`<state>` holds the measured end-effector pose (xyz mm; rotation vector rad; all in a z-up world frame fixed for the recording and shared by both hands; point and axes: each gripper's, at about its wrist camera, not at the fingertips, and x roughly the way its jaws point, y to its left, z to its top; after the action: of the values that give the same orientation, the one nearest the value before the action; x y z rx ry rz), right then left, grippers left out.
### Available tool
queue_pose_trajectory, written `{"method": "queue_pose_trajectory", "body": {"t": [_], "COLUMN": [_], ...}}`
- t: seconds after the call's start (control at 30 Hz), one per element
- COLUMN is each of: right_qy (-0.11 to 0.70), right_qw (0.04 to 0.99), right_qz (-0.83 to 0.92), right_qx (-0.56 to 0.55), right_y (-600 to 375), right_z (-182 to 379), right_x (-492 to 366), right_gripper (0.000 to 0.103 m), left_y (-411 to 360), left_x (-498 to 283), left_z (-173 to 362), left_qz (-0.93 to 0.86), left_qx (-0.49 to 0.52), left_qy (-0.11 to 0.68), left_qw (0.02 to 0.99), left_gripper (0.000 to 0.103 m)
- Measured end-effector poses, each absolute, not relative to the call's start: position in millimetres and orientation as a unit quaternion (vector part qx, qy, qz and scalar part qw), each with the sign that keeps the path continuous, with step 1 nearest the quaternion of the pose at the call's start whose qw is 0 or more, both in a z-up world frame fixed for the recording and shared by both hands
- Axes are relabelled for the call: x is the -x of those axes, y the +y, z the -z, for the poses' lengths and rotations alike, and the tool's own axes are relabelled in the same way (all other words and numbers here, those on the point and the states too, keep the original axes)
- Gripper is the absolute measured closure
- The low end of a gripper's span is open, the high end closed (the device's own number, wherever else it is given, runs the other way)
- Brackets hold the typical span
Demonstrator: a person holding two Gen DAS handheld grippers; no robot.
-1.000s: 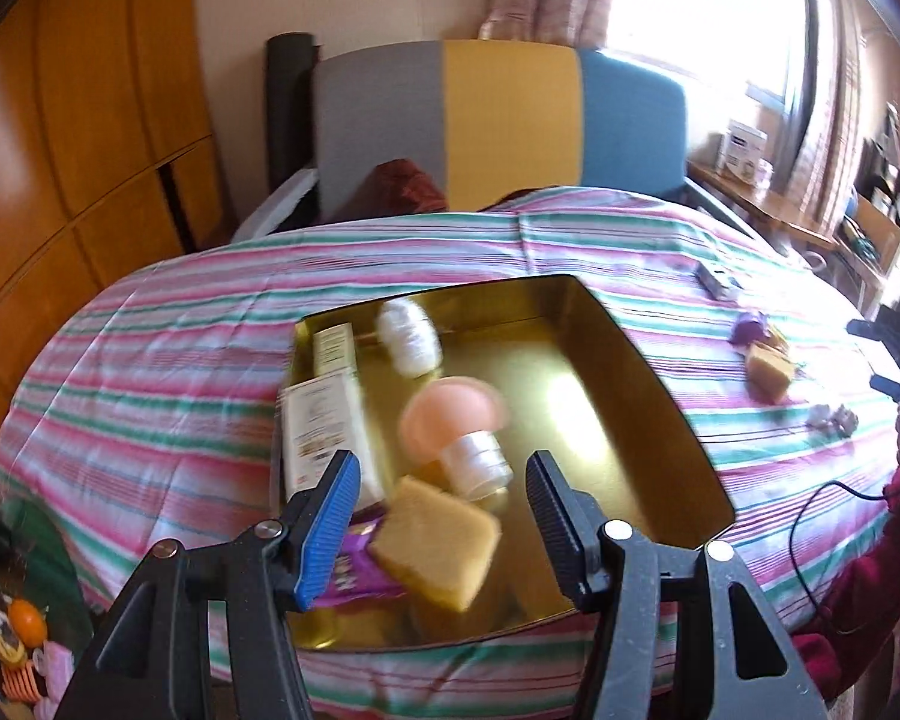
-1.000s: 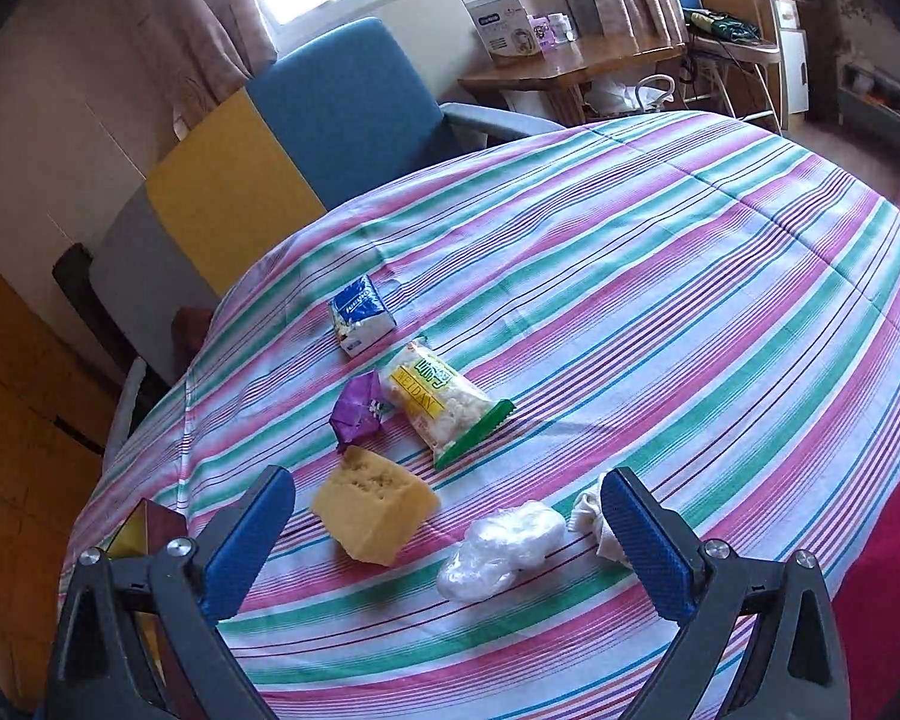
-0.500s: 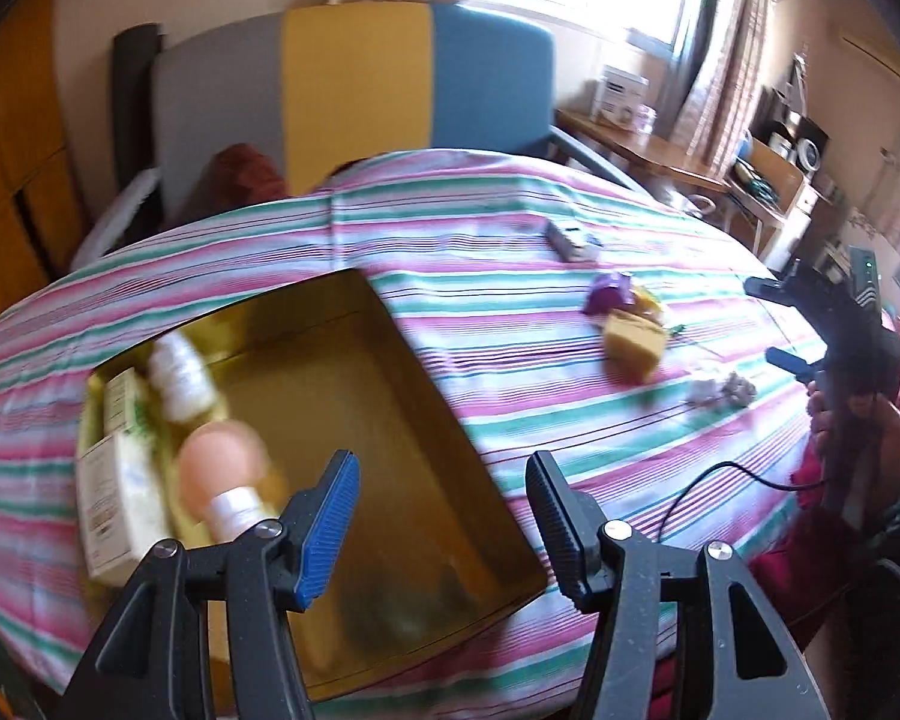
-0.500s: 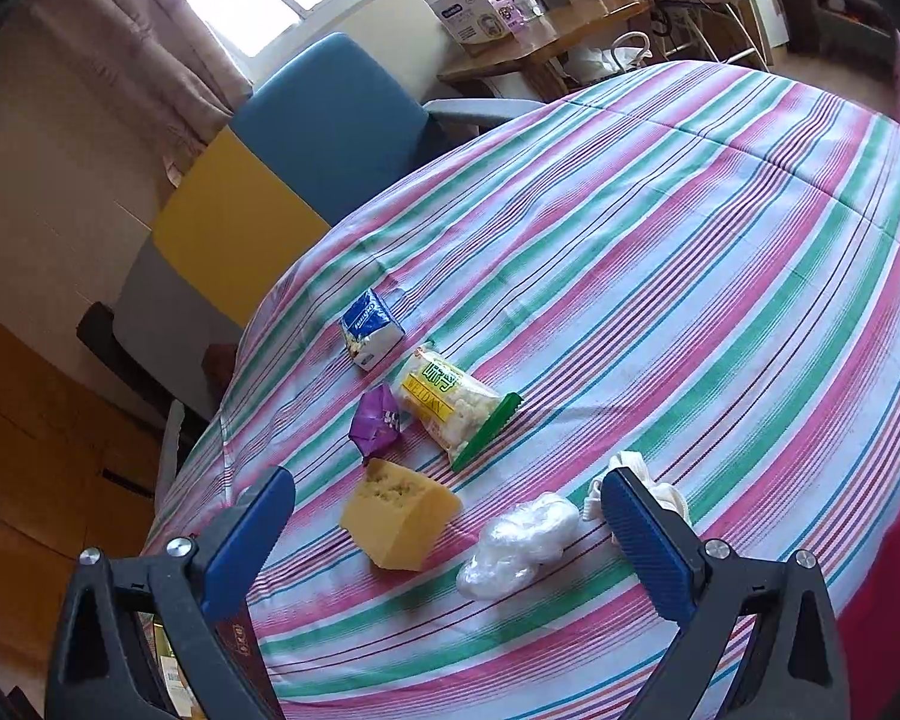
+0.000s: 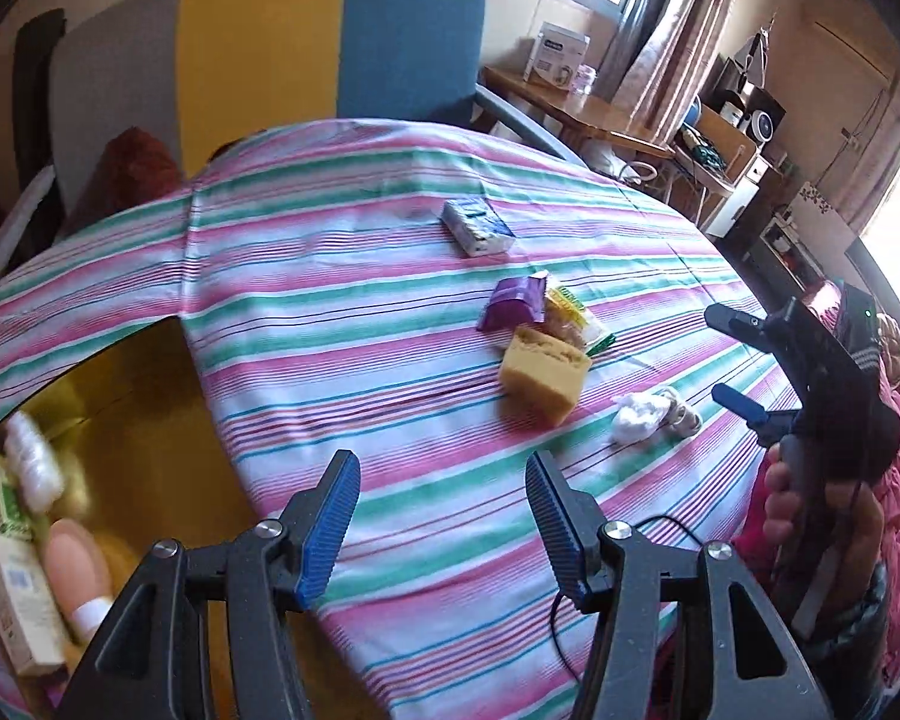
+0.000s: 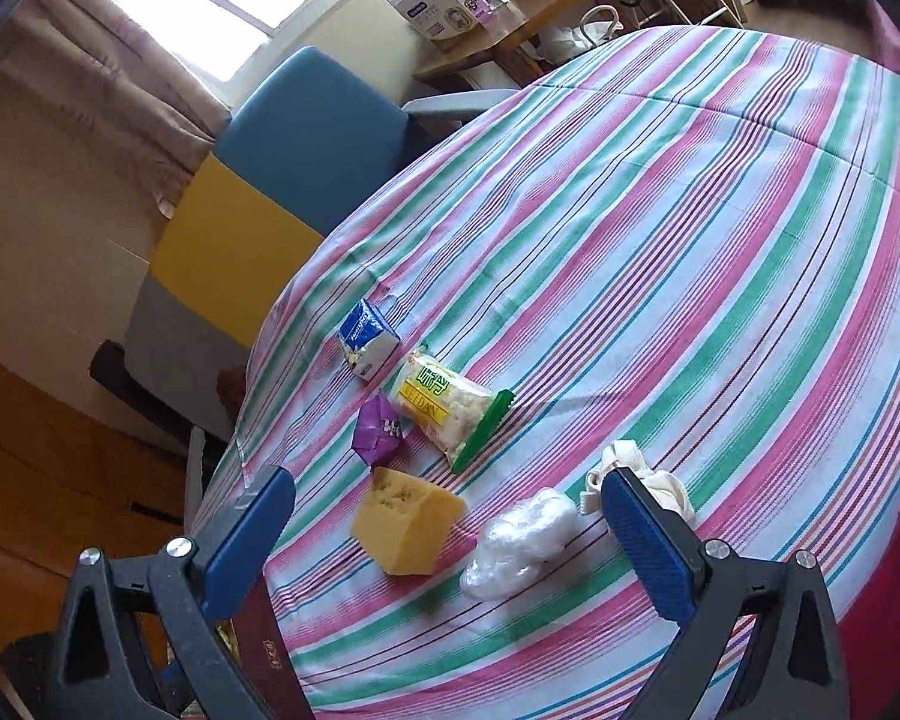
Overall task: Organize objects
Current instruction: 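Grasp the blue Tempo tissue pack with the left tool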
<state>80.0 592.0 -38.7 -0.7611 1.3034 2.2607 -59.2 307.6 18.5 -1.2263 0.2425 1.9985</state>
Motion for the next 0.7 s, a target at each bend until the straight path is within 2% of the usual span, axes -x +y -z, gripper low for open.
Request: {"method": "queue_pose_trajectory", "body": {"t": [0.1,0.23,0.43,0.57,0.7], "right_qy": [0.472,0.483,0.487,0.485,0.496], "right_qw": [0.202,0.192,0.178,0.171,0.160], "right_qz": [-0.814,-0.810,-0.809,-0.811,-0.809], "right_qx": [0.274,0.271,0.278,0.278,0.273], "right_y": [591.4,592.4,590.3,588.5,590.0], "right_z": [39.3,41.3,42.9,42.2,43.9], "right_x": [-79.2,-79.4,-76.1,-74.1,-75.0], "right_gripper": [0.000,0.000,0.000,0.000,0.000], "left_y": [331.9,356.6,391.5,430.8,477.0], "left_x": [70.7,85.8,127.5,161.1,189.8], "left_z": [-5.7,6.7,1.1,4.6,19.7], "left_qz": [-0.768,-0.747,-0.745,-0.752,-0.756], "left_qx": [0.503,0.533,0.542,0.546,0.549], "left_qy": [0.085,0.056,0.020,0.022,0.049], "left_qw": [0.388,0.393,0.388,0.369,0.352], "left_gripper": [0.046,0.051,0.052,0.048,0.036]}}
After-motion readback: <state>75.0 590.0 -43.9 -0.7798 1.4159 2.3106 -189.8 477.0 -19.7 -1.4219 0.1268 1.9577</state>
